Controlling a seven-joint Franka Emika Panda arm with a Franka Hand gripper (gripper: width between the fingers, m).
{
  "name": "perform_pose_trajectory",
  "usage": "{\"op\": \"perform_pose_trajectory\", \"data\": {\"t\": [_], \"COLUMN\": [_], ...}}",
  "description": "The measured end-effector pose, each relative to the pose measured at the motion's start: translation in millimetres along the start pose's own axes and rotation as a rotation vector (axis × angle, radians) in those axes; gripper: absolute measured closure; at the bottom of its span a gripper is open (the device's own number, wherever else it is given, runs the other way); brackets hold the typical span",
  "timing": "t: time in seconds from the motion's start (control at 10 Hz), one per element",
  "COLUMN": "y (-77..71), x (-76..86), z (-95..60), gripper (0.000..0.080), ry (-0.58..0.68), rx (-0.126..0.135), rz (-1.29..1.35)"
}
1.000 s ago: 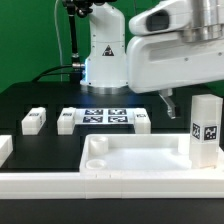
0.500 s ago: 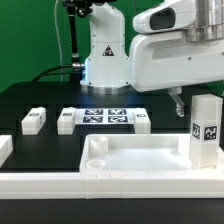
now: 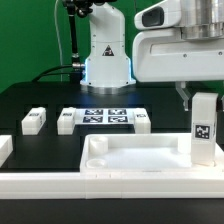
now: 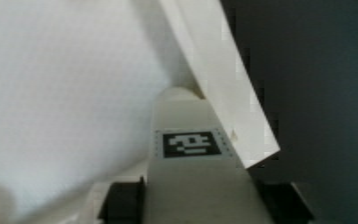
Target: Assemble desk
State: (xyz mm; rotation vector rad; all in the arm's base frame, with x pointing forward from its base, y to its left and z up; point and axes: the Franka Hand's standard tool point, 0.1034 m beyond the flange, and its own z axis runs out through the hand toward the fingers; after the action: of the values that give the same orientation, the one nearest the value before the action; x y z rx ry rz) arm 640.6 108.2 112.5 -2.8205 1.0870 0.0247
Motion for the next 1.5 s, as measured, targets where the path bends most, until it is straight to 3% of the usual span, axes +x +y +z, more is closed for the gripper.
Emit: {"op": "perform_pose_trajectory", "data": {"t": [0.2, 0.6, 0.7, 0.8, 0.9, 1.0, 1.4, 1.5], "y": [-2.1, -5.9, -5.8, -3.5, -3.4, -5.7, -3.9, -0.8], "x": [2.2, -4.7, -4.6, -1.6, -0.7, -3.9, -1.6, 4.2], "z": [1.1, 4.2, 4.2, 4.1, 2.1, 1.7, 1.6, 0.4], "gripper": [0.0508, 0.0502, 0.0502, 0.0283, 0.0283, 0.0175, 0.0151, 0.0150], "ry": [-0.052, -0.058, -0.056, -0.044, -0.043, -0.036, -0.025, 0.003], "rx": [0.050, 0.048, 0.050, 0.050, 0.045, 0.034, 0.033, 0.003], "rz": [0.387, 0.542, 0.480, 0.278, 0.110, -0.054, -0.368, -0.629]}}
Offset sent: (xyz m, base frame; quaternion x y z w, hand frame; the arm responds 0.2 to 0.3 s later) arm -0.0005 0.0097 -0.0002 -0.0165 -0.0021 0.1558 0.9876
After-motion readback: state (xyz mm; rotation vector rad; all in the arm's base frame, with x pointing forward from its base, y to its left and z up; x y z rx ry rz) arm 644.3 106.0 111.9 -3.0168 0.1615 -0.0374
